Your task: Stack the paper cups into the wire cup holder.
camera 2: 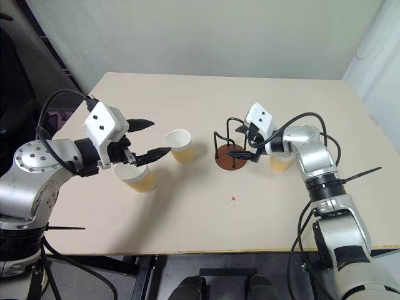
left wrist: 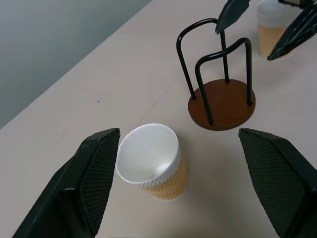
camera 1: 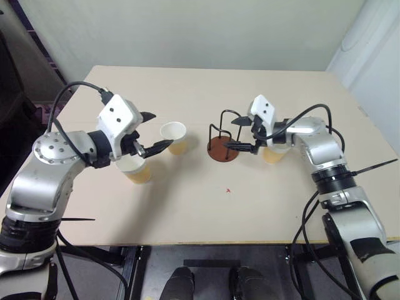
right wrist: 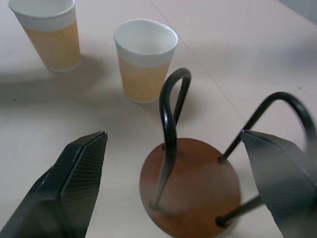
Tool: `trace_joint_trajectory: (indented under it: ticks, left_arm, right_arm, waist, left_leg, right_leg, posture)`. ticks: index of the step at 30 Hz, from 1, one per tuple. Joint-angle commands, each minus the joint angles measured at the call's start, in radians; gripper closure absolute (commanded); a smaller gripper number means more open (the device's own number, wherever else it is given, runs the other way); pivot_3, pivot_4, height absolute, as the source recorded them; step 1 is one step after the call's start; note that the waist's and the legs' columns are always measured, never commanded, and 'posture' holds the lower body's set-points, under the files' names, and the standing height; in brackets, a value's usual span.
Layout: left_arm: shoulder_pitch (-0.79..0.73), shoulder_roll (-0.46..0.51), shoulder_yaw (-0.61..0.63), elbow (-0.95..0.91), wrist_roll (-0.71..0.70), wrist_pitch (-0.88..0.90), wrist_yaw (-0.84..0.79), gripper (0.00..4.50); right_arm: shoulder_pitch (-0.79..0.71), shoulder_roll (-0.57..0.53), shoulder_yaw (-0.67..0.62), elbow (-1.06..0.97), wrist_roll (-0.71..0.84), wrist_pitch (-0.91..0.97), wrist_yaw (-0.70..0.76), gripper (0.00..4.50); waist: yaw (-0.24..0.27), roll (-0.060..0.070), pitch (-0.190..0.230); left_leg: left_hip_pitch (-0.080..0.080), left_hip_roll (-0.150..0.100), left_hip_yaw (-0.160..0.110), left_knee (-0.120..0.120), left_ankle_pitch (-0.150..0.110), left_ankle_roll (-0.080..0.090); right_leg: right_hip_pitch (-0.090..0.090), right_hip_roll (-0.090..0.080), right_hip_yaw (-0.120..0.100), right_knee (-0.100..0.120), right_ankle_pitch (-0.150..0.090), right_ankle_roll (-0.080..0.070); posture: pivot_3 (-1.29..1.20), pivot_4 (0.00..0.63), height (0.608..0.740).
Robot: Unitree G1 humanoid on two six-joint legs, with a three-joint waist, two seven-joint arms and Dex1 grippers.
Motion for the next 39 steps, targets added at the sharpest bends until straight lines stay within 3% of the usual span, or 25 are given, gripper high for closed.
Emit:
trace_joint_trajectory:
  ticks: [1,10,14,18,22,33,37,39]
  left_arm:
    - [0.000,0.003,0.028,-0.047,0.001,0.007,0.012,0.36]
    - [0.006,0.017,0.044,-0.052,0.002,0.008,0.008,0.36]
    - [0.017,0.042,0.069,-0.056,-0.042,0.015,-0.049,0.36]
    - [0.088,0.117,0.114,-0.119,-0.159,0.036,-0.221,0.36]
    - [0.172,0.195,0.108,-0.154,-0.194,0.011,-0.361,0.36]
    - [0.180,0.196,0.065,-0.171,-0.163,0.001,-0.355,0.36]
    - [0.182,0.196,0.069,-0.176,-0.166,0.002,-0.350,0.36]
    - [0.179,0.196,0.067,-0.172,-0.164,-0.002,-0.350,0.36]
  right_arm:
    - [-0.017,0.019,0.003,0.018,-0.023,-0.029,-0.032,1.29]
    - [-0.011,0.022,-0.016,-0.029,0.003,-0.010,-0.011,4.44]
    - [0.015,-0.043,-0.040,-0.162,0.110,0.035,0.154,4.44]
    - [0.091,-0.140,-0.022,-0.349,0.228,0.110,0.332,4.44]
    - [0.150,-0.190,0.017,-0.414,0.260,0.109,0.433,4.44]
    - [0.159,-0.193,0.097,-0.358,0.154,-0.011,0.458,4.44]
    - [0.161,-0.211,0.116,-0.359,0.133,-0.011,0.478,3.36]
    - [0.161,-0.228,0.119,-0.364,0.122,-0.024,0.483,2.55]
  waist:
    - [0.000,0.000,0.000]
    - [0.001,0.000,0.000]
    - [0.001,0.000,0.000]
    - [0.000,-0.001,0.000]
    - [0.000,-0.001,0.000]
    - [-0.003,-0.001,0.000]
    - [-0.003,-0.001,0.000]
    - [-0.003,-0.001,0.000]
  left_leg:
    - [0.000,0.000,0.000,0.000,0.000,0.000]
    - [0.000,0.000,0.000,0.000,0.000,0.000]
    - [-0.001,0.000,0.000,0.000,0.000,-0.001]
    - [-0.003,0.000,0.003,0.001,0.002,-0.009]
    - [-0.003,0.002,0.005,0.001,0.002,-0.011]
    - [0.003,0.008,0.003,0.001,0.003,-0.003]
    - [0.003,0.009,0.003,0.001,0.003,-0.004]
    - [0.003,0.010,0.003,0.001,0.002,-0.004]
  right_leg:
    - [0.000,0.000,0.000,0.000,0.000,0.000]
    - [0.000,0.000,0.000,0.000,0.000,0.000]
    - [0.000,0.000,0.000,-0.001,0.000,0.000]
    - [-0.001,0.002,0.000,-0.002,0.000,0.000]
    - [-0.001,0.004,0.000,-0.002,-0.001,-0.001]
    - [0.001,0.008,0.001,0.001,-0.004,-0.016]
    - [0.001,0.009,0.001,0.001,-0.004,-0.016]
    - [0.001,0.010,0.001,0.001,-0.004,-0.016]
  posture:
    - [0.00,0.150,0.740]
    - [0.00,0.150,0.740]
    - [0.00,0.150,0.740]
    - [0.00,0.150,0.740]
    - [0.00,0.150,0.740]
    - [0.00,0.150,0.740]
    - [0.00,0.150,0.740]
    - [0.00,0.150,0.740]
